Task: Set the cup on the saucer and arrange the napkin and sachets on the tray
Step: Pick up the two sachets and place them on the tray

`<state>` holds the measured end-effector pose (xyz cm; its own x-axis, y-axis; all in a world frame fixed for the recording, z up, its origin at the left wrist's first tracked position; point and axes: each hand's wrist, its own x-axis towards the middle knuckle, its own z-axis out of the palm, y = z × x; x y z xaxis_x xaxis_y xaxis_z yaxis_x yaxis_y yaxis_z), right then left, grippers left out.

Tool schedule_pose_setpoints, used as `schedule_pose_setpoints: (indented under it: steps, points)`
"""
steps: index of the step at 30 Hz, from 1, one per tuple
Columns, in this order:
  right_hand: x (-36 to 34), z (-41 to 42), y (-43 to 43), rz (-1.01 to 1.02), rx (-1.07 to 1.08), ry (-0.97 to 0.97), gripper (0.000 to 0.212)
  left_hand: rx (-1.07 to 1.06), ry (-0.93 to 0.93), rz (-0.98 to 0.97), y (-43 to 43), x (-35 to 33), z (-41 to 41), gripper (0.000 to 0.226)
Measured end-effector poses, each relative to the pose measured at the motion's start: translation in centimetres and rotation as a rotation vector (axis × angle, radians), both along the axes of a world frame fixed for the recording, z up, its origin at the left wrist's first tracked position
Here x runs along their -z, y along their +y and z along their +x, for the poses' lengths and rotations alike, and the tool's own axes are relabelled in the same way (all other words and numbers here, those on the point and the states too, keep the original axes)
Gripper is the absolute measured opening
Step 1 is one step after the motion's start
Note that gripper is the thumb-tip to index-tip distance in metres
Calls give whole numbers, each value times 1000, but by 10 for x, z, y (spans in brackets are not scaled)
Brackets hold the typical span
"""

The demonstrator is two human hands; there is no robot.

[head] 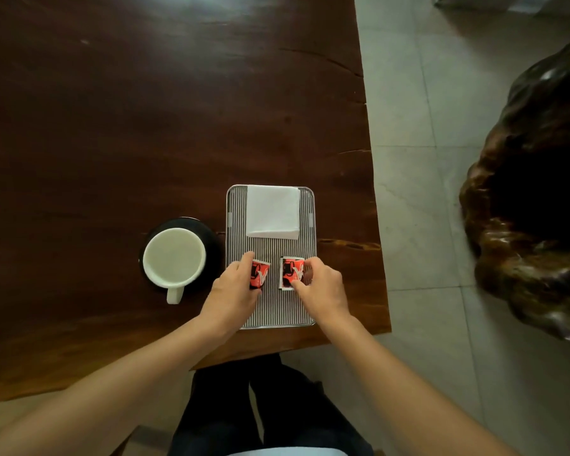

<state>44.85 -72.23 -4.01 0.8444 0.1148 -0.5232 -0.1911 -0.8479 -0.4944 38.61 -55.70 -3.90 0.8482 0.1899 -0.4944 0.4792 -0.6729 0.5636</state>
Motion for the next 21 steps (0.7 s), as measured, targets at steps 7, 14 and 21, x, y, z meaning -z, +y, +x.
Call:
schedule_pose_setpoints:
  steps: [7,14,21]
  points:
    - [-9,-1,-7,-5,-185,-127,37,215,10,303,-1,-8,1,70]
    - [0,-2,3,-2,-397,-178,41,355,-75,320,7,5,-1,49]
    - [4,-7,5,-24,-419,-191,39,258,-97,208,2,-2,-2,50]
